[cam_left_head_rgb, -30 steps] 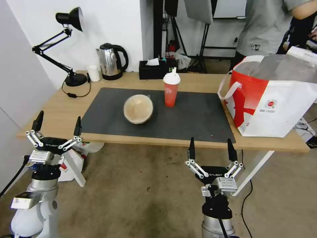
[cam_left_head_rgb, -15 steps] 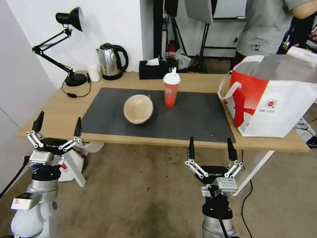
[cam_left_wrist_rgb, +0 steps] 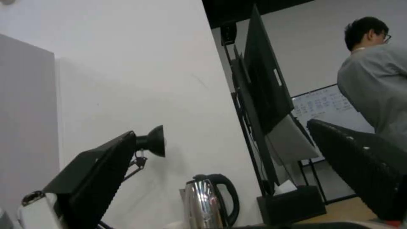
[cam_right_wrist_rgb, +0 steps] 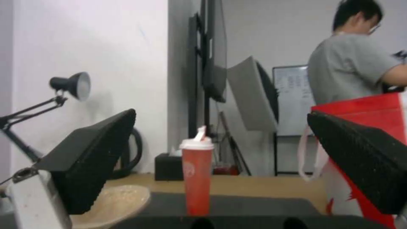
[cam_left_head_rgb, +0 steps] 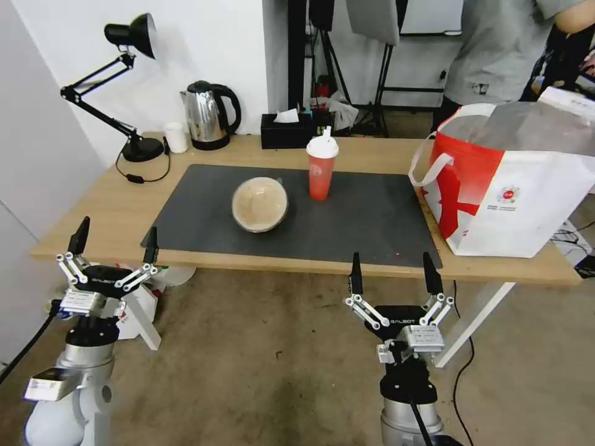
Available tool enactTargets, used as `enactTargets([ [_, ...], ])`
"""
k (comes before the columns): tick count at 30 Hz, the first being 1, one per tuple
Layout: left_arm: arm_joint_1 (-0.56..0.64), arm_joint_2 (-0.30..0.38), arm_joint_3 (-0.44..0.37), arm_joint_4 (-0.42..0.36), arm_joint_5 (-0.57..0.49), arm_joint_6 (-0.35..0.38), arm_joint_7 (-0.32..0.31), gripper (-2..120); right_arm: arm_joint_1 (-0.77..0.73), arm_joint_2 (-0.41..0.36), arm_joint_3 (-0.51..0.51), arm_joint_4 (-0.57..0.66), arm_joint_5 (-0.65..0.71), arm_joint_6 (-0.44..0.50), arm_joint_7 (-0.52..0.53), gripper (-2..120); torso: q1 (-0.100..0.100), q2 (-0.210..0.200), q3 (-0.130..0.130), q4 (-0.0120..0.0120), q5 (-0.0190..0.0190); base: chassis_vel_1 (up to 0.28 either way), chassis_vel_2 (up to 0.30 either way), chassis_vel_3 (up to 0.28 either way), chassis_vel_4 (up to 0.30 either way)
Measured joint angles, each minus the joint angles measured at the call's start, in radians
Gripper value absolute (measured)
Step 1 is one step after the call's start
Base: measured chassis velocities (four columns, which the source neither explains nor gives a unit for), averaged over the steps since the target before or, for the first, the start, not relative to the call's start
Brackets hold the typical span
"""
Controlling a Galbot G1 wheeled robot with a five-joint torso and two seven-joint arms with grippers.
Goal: Pick up the trash from the table and place it into the takeout bag.
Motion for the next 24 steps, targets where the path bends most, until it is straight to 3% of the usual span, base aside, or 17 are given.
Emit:
enactTargets([
  [4, 0.007, 0.0, -0.003, 0.0, -0.002, -0.001, 0.0, 100, 0.03, -0.034, 0.005, 0.019, 0.078, -0.056, -0.038, 100, 0.0, 0.0, 0.0, -0.0001, 0.0, 0.0, 0.0, 0.0, 0.0],
  [7, 0.009, 0.0, -0.009, -0.003, -0.003, -0.001, 0.0, 100, 0.112, -0.083, 0.034, 0.047, 0.205, -0.157, -0.083, 100, 0.0, 0.0, 0.0, 0.0, 0.0001, 0.0, 0.0, 0.0, 0.0],
  [16, 0.013, -0.001, -0.015, -0.013, -0.001, -0.001, 0.0, 100, 0.312, -0.253, 0.093, 0.044, 0.485, -0.274, -0.133, 100, 0.0, 0.0, 0.0, 0.0, -0.0001, 0.0, 0.0, 0.0, 0.0],
  [24, 0.01, -0.001, -0.025, -0.014, 0.002, 0.001, 0.0, 100, 0.464, -0.34, 0.068, 0.021, 0.676, -0.378, -0.139, 100, 0.0, 0.0, 0.0, -0.0001, 0.0001, 0.0, 0.0, 0.0, 0.0],
])
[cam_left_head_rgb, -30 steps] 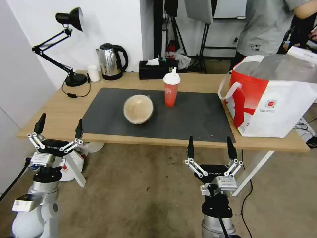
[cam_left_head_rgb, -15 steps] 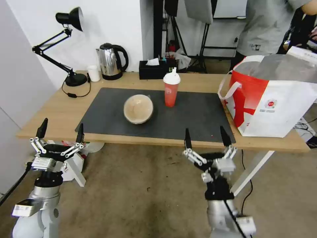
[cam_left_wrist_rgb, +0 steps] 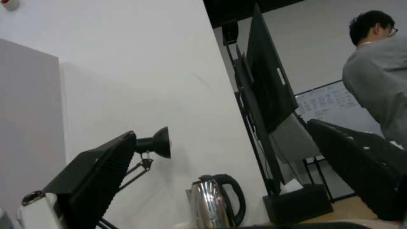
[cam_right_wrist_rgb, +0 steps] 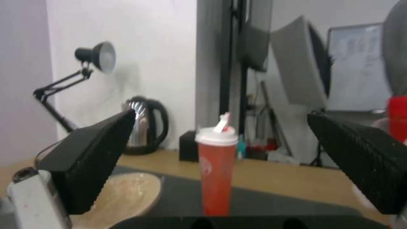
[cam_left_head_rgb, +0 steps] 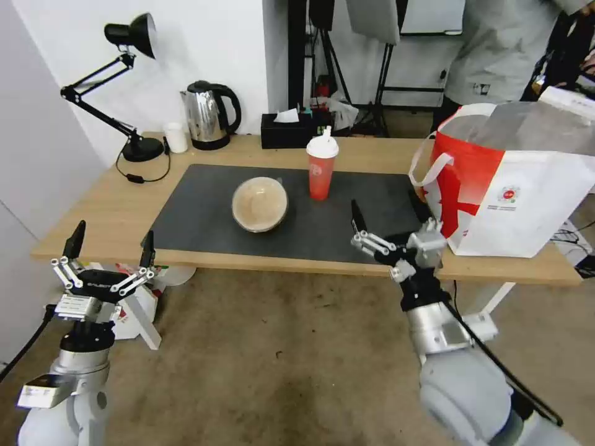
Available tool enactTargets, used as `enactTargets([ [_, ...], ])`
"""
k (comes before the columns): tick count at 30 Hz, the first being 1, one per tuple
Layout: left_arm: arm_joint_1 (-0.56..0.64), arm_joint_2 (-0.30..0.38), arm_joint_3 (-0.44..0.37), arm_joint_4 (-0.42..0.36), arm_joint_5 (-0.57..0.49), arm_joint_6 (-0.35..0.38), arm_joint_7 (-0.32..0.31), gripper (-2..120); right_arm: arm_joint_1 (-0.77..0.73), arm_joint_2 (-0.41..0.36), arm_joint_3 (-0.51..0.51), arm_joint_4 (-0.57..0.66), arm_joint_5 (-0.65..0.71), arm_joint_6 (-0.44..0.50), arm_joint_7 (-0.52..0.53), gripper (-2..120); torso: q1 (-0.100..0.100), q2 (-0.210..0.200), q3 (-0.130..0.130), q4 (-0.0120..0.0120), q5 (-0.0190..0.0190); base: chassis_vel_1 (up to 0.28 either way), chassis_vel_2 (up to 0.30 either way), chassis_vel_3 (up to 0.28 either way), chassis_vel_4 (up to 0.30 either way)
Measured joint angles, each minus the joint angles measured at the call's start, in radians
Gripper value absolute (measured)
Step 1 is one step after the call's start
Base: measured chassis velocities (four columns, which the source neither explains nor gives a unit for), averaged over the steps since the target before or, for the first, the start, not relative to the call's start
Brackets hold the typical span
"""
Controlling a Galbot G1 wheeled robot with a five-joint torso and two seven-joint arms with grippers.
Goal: Pick up the trash from the table and place it into the takeout bag.
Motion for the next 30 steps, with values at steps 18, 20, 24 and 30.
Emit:
enactTargets([
  [18, 0.0, 0.0, -0.022, 0.009, 0.005, 0.003, 0.001, 100, 0.358, -0.077, -0.209, -0.147, 0.277, -0.13, -0.008, 100, 0.0, 0.0, 0.0, 0.0001, -0.0002, 0.0, 0.0, 0.0, 0.0],
  [20, 0.0, 0.0, -0.023, 0.01, 0.006, 0.003, 0.001, 100, 0.375, -0.076, -0.223, -0.159, 0.285, -0.136, -0.007, 100, 0.0, 0.0, 0.0, 0.0002, -0.0002, 0.0, 0.0, 0.0, 0.0],
  [24, -0.003, 0.0, -0.024, 0.013, 0.006, 0.003, 0.001, 100, 0.414, -0.072, -0.254, -0.194, 0.295, -0.144, -0.007, 100, 0.0, 0.0, 0.0, 0.0001, -0.0001, 0.0, 0.0, 0.0, 0.0],
  [30, -0.011, 0.0, -0.013, 0.023, 0.019, 0.004, 0.001, 100, 0.475, -0.063, -0.295, -0.269, 0.303, -0.15, -0.009, 100, 0.0, 0.0, 0.0, 0.0, -0.0002, 0.0, 0.0, 0.0, 0.0],
])
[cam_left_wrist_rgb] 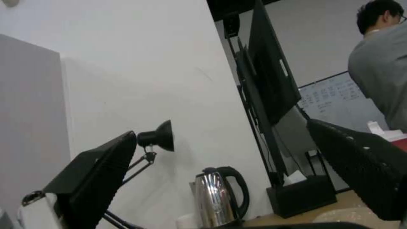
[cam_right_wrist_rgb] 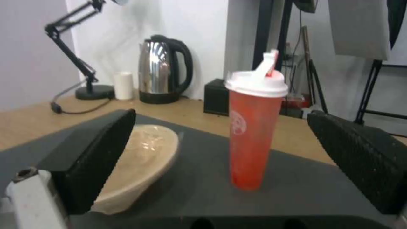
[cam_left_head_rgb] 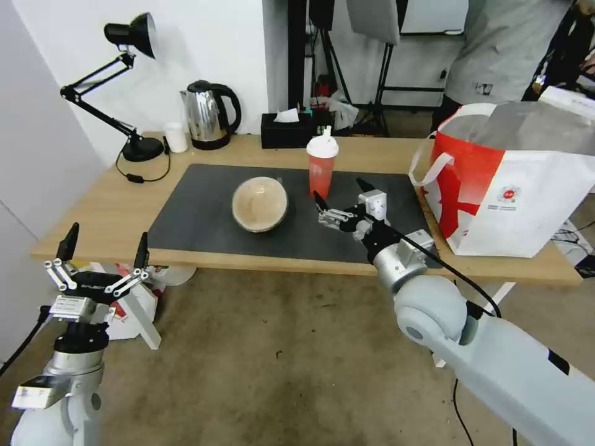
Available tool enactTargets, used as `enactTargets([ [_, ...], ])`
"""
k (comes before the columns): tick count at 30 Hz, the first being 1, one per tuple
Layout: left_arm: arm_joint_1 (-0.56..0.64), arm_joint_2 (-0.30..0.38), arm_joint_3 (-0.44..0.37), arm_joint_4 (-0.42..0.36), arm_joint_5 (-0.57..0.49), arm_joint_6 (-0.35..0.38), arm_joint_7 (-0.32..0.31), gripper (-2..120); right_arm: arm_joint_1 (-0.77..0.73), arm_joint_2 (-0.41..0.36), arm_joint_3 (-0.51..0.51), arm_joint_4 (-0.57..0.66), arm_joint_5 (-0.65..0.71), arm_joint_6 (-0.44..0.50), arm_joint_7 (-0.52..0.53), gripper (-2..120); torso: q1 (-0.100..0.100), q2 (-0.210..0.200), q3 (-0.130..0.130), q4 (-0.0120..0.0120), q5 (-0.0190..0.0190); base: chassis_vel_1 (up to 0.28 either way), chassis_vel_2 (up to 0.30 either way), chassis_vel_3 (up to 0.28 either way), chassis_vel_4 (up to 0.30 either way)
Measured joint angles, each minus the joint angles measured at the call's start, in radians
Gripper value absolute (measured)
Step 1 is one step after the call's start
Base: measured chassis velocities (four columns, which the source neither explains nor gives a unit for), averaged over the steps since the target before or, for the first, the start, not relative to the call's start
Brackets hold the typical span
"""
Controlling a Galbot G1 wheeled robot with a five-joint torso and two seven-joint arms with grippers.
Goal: Pick up the trash from the table and place it into the takeout bag.
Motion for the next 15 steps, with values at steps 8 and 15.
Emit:
enactTargets([
  [8, -0.004, 0.0, -0.002, 0.006, 0.002, 0.0, 0.0, 100, 0.086, 0.027, -0.048, -0.083, 0.011, -0.012, -0.006, 100, 0.0, 0.0, 0.0, 0.0001, 0.0, 0.0, 0.0, 0.0, 0.0],
  [15, -0.003, 0.0, -0.005, 0.006, 0.002, 0.0, 0.0, 100, 0.157, 0.064, -0.074, -0.152, 0.022, -0.022, -0.009, 100, 0.0, 0.0, 0.0, 0.0002, 0.0001, 0.0, 0.0, 0.0, 0.0],
])
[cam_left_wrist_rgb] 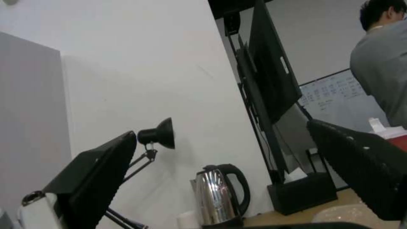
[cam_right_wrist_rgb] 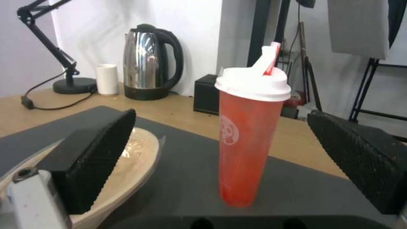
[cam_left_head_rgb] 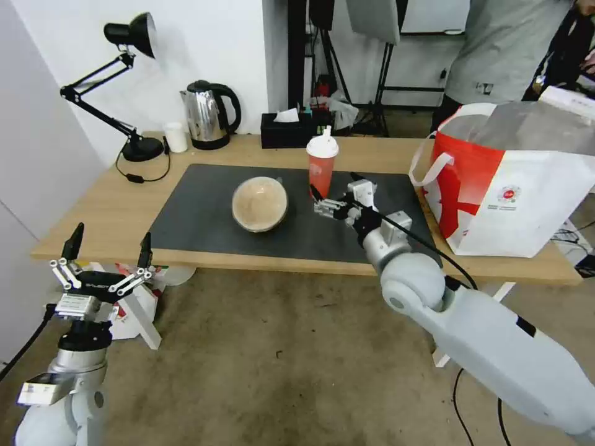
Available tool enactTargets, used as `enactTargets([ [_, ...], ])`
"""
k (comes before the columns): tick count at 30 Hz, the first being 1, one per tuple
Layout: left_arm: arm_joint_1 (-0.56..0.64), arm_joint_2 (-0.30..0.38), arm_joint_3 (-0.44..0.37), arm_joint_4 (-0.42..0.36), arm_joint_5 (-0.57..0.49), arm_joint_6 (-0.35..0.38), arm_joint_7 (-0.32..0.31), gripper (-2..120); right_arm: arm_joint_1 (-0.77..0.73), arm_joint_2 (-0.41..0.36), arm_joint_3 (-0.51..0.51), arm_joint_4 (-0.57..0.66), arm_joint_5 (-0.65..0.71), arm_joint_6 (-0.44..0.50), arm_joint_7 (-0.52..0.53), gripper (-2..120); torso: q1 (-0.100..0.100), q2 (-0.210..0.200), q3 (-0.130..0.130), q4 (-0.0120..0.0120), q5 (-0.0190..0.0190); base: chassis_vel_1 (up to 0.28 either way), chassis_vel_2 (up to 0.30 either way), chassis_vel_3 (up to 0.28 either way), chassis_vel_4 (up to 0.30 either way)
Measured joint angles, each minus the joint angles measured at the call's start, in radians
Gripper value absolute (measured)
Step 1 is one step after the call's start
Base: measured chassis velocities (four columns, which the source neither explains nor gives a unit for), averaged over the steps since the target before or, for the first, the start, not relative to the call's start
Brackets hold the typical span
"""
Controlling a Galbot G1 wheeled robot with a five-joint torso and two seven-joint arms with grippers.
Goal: Pick up the trash from the table and place it into the takeout bag.
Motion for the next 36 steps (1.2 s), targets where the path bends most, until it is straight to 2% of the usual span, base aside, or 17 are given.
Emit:
enactTargets([
  [36, -0.001, -0.001, -0.003, 0.016, 0.008, -0.002, 0.001, 100, 0.102, 0.117, -0.016, -0.292, 0.007, -0.002, -0.07, 100, 0.0, 0.0, 0.0, -0.0001, 0.0, 0.0, 0.0, 0.0, 0.0],
])
